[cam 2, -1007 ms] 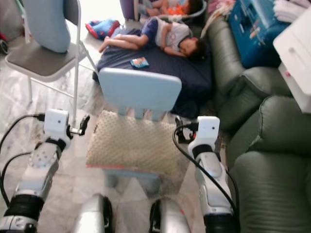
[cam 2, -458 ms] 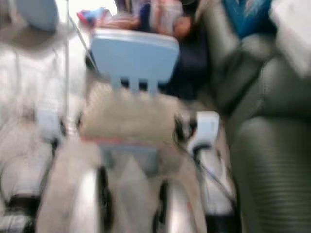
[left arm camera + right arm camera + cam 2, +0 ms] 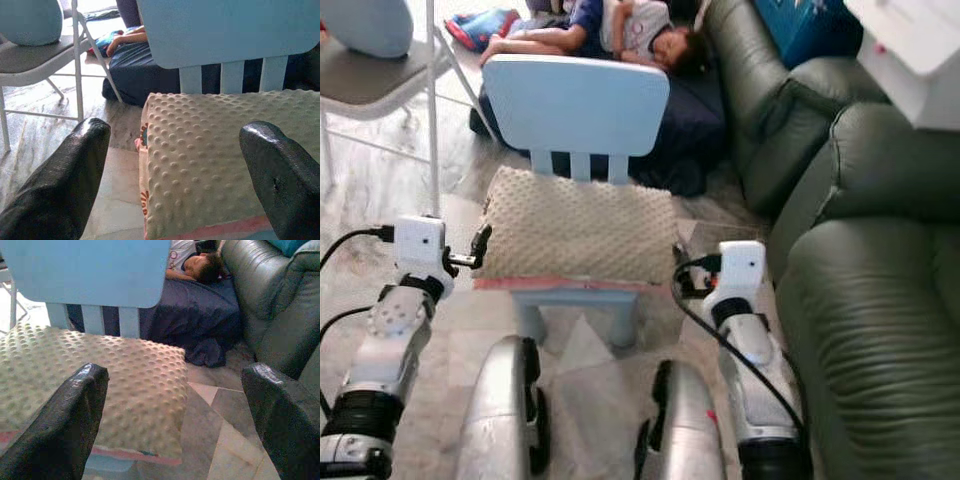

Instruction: Move the pillow to the sofa

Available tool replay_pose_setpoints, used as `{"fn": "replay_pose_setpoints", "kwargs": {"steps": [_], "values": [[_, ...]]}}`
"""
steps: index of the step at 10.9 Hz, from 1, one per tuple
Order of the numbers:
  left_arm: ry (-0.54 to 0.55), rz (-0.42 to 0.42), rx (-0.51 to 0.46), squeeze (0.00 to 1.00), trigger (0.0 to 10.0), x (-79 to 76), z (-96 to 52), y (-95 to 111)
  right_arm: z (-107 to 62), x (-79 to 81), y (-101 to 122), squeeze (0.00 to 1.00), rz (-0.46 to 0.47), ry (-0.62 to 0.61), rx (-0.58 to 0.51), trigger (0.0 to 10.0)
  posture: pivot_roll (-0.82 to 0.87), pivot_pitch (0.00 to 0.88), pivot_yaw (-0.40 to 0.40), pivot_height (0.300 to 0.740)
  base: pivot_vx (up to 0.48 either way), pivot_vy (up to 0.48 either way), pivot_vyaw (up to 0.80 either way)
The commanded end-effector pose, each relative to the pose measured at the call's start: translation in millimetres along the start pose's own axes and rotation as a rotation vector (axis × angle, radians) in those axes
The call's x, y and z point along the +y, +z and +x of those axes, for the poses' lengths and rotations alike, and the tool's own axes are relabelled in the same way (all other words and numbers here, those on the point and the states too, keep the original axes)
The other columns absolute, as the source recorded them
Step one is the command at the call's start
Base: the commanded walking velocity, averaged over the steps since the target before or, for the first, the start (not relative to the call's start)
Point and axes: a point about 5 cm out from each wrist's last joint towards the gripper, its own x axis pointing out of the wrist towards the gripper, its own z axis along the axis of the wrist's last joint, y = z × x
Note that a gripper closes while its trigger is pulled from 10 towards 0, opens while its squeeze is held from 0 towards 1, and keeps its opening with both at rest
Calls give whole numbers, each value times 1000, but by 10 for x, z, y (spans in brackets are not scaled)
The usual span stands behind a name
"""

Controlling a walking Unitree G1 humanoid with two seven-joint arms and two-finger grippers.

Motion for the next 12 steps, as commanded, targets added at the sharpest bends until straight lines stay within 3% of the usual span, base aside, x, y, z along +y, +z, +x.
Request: {"fn": "replay_pose_setpoints", "kwargs": {"steps": [1, 6, 12], "values": [[-6, 12, -12, 0, 10000, 1, -5, 22, 6, -11, 25, 0, -4, 7, -8, 10000, -23, 173, -88, 610, 368, 0, 0], [-7, -7, -9, 0, 10000, -20, 5, 18, 21, 15, 17, 0, 1, 24, -6, 10000, -24, 180, -87, 610, 356, 0, 495], [-94, -30, 27, 0, 10000, -181, -22, -41, 26, -17, 26, 0, 4, -2, -5, 10000, -24, 201, -88, 600, 0, 0, 0]]}}
